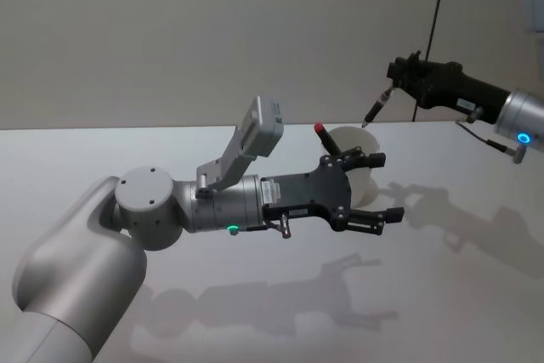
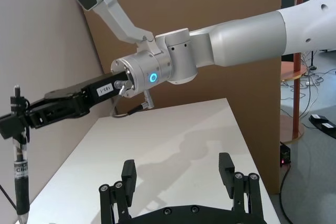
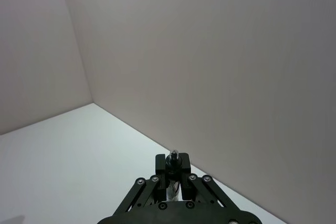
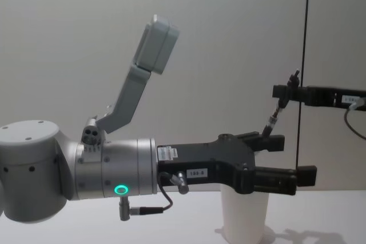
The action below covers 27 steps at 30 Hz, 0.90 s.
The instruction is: Place the pen into the pen holder.
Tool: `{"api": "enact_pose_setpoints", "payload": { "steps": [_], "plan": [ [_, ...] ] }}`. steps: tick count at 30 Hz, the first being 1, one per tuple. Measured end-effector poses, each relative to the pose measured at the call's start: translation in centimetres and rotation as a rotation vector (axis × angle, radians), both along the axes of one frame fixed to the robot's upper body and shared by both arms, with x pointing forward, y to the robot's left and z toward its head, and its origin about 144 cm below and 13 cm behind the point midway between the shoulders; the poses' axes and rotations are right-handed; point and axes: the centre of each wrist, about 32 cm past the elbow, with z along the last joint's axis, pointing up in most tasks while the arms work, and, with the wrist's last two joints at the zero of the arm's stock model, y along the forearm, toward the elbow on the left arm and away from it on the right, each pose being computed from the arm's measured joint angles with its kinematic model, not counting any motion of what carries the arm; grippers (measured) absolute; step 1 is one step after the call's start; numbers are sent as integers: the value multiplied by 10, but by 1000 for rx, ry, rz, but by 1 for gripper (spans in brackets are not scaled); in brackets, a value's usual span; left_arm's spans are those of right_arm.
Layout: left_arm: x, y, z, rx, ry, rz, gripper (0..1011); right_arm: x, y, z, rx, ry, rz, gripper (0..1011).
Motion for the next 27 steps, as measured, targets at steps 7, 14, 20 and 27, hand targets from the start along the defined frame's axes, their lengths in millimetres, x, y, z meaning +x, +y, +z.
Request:
{"api": "enact_pose_setpoints", "payload": {
  "steps": [7, 14, 20, 27],
  "plan": [
    [0, 0, 0, 0, 0, 0, 1000, 4, 1, -5, -22, 21, -5, 131],
    [0, 0, 0, 0, 0, 0, 1000, 6, 3, -11, -38, 39, -8, 131],
    [0, 0, 0, 0, 0, 0, 1000, 7, 5, -15, -48, 54, -11, 131],
    [0, 0, 0, 0, 0, 0, 1000, 7, 10, -19, -55, 66, -16, 146]
  ]
}}
